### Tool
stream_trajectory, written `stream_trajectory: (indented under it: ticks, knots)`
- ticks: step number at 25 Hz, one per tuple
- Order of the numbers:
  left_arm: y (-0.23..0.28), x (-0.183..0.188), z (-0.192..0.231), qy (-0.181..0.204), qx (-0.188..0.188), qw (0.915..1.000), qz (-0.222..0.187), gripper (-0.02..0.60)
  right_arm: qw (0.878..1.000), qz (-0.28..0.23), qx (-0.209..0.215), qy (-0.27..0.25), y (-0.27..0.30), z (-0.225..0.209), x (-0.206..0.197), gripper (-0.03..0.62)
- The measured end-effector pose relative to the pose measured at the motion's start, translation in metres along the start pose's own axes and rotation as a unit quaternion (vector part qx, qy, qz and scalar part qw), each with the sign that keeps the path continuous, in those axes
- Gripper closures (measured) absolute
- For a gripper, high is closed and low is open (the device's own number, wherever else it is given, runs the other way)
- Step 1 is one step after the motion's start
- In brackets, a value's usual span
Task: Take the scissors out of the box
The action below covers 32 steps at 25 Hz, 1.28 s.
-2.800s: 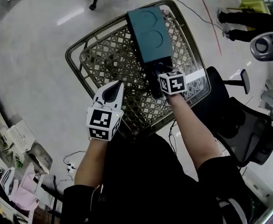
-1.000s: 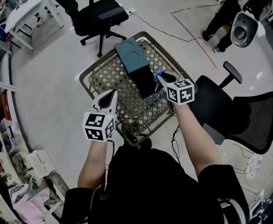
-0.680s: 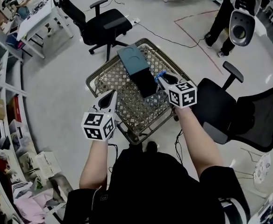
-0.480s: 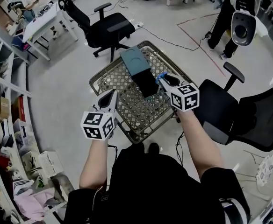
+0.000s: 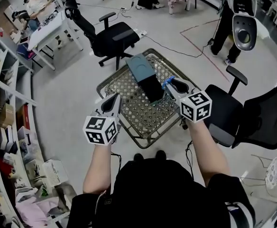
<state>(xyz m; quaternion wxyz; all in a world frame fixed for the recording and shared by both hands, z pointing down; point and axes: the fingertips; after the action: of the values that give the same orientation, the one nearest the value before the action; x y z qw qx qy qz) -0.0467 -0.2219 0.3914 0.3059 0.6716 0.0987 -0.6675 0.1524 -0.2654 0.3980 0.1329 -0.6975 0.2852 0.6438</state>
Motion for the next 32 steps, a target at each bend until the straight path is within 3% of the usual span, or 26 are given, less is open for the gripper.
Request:
stream_trajectory:
  ticks: [19,32]
  knots:
    - [-0.088,0.042,0.066,0.042,-0.033,0.997,-0.056,0.581,0.995,-0.101,-0.013,-0.021,-0.018,0.121,0.081,0.51]
    - [-0.095,0.049,0.059,0.012,-0.007,0.9966,-0.081,0.581,0.99,-0.142,-0.019,-0.022,-0.073,0.105,0.1,0.51]
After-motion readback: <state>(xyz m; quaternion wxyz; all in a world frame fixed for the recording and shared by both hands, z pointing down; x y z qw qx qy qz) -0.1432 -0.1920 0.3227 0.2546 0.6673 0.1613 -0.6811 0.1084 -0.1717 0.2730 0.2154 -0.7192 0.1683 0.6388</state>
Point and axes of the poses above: the fingertips, and each gripper's own axes: y forward along the fingers, z to its left, x out of its top, and after that the axes turned 4 degrees about -x, right-handed
